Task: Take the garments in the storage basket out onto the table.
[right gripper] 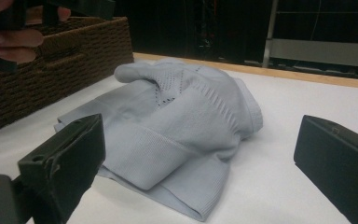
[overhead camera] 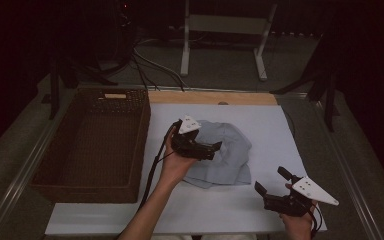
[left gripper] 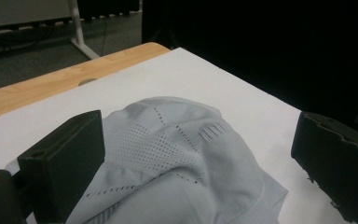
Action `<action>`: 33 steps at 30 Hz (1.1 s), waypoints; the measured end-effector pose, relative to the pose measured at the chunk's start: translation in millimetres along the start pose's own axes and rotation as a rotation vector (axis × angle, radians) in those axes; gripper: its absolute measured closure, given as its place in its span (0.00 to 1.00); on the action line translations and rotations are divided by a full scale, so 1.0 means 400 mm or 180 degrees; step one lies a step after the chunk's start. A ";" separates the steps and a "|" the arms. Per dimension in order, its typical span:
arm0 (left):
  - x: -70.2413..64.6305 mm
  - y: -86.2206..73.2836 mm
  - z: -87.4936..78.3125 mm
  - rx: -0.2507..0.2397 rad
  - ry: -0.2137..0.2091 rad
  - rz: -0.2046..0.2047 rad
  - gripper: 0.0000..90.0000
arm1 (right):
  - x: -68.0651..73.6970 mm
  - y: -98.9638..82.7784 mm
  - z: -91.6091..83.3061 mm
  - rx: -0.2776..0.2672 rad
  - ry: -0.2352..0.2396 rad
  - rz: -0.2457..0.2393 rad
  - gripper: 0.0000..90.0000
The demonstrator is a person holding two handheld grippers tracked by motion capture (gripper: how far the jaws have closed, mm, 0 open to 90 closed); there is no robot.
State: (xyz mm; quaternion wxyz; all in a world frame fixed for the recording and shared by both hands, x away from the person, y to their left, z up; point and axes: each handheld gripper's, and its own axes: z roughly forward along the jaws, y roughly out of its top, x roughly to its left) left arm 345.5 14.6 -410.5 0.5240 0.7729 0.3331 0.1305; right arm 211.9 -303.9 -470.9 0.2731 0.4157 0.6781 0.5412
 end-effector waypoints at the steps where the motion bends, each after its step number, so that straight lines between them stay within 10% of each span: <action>1: 0.002 -0.001 -0.004 -0.0005 0.0024 -0.0011 0.05 | 0.000 0.000 0.000 0.0002 0.0001 -0.0001 0.03; 33: 0.043 -0.014 -0.091 -0.0197 0.0319 -0.0019 0.05 | 0.001 -0.001 0.004 0.0016 -0.0005 -0.0012 0.03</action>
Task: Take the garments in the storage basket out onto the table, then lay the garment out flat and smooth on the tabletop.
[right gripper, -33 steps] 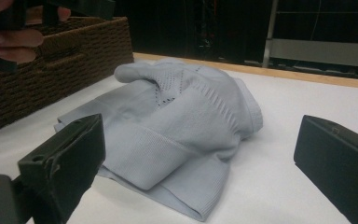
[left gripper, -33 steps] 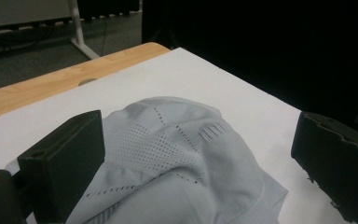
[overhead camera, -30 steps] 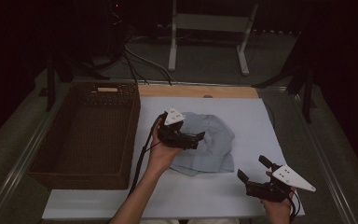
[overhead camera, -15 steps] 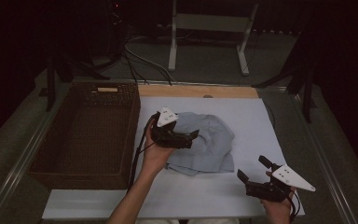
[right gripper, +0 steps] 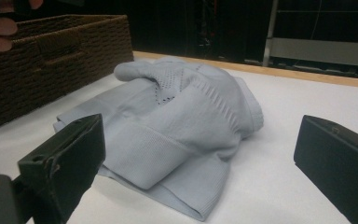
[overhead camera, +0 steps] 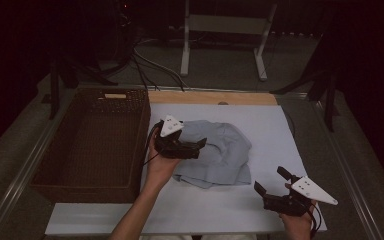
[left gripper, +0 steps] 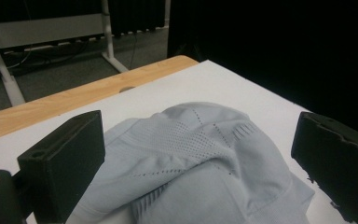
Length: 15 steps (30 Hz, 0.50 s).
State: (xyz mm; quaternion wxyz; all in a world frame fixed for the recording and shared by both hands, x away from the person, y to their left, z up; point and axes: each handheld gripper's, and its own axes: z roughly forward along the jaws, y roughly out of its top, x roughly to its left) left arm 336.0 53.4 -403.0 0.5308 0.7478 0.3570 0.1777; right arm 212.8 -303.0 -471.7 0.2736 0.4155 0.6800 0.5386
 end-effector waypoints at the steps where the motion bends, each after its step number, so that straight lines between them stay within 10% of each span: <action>1: 0.003 0.000 -0.003 -0.0008 0.0019 -0.0014 0.05 | -0.001 0.000 0.000 0.0000 -0.0006 0.0005 0.03; 15: 0.010 -0.023 -0.021 0.0012 0.0043 -0.0026 0.05 | -0.003 -0.001 -0.003 0.0006 -0.0025 0.0020 0.03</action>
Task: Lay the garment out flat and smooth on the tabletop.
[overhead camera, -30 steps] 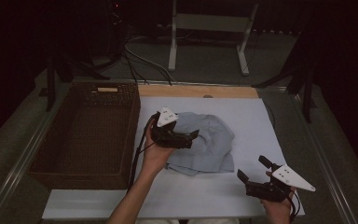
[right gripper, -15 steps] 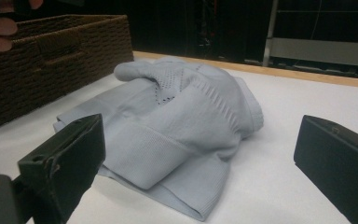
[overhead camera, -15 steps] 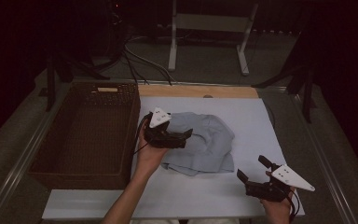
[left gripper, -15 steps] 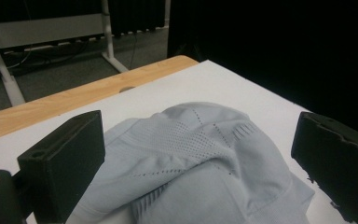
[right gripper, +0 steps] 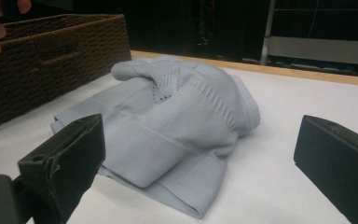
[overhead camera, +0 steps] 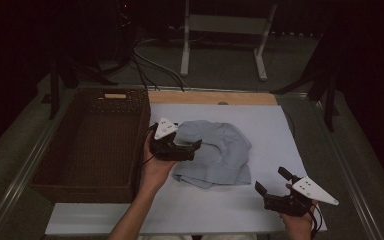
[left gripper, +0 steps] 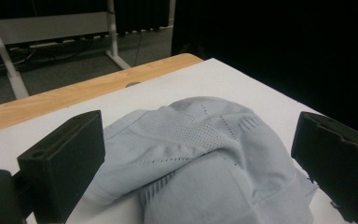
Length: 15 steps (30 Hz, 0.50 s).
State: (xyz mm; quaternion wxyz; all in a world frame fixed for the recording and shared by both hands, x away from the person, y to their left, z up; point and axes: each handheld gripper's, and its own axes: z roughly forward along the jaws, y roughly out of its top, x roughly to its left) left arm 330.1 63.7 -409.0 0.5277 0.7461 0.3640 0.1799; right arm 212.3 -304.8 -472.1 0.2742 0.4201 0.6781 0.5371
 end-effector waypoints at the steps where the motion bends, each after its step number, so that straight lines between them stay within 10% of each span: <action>1: 0.000 -0.002 0.000 0.0005 -0.0002 -0.0007 0.05 | 0.000 0.000 0.000 -0.0002 -0.0003 0.0000 0.03; 15: 0.003 -0.036 -0.004 0.0100 0.0022 -0.0028 0.05 | 0.000 0.000 0.000 0.0020 -0.0013 -0.0007 0.03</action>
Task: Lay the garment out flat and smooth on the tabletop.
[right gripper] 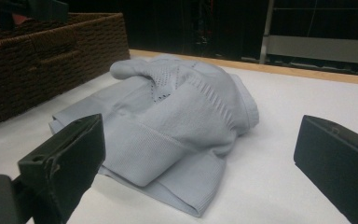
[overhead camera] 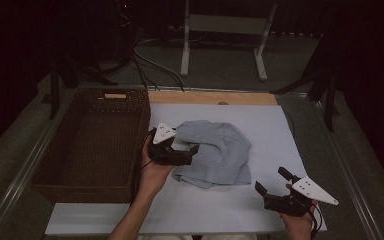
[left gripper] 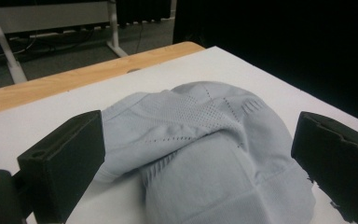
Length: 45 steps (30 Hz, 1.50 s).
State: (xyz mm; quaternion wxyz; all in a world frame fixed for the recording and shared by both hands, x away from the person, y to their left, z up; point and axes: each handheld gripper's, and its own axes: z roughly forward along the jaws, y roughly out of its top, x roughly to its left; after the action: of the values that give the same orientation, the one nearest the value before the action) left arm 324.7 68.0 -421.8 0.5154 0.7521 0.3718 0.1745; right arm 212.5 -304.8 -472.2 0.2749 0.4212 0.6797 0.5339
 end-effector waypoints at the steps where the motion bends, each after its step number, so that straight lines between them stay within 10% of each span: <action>1: 0.000 -0.002 0.000 0.0004 0.0001 0.0001 0.05 | 0.000 0.000 0.000 0.0000 0.0000 0.0000 0.03; 45: 0.016 -0.136 0.019 0.0313 -0.0039 -0.0123 0.05 | -0.001 -0.001 0.005 0.0030 -0.0031 -0.0017 0.03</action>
State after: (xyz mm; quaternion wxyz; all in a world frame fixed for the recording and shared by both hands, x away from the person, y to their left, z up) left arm 313.3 78.2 -474.8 0.4834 0.7703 0.3912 0.1414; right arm 214.3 -304.0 -473.3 0.2776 0.4232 0.6821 0.5279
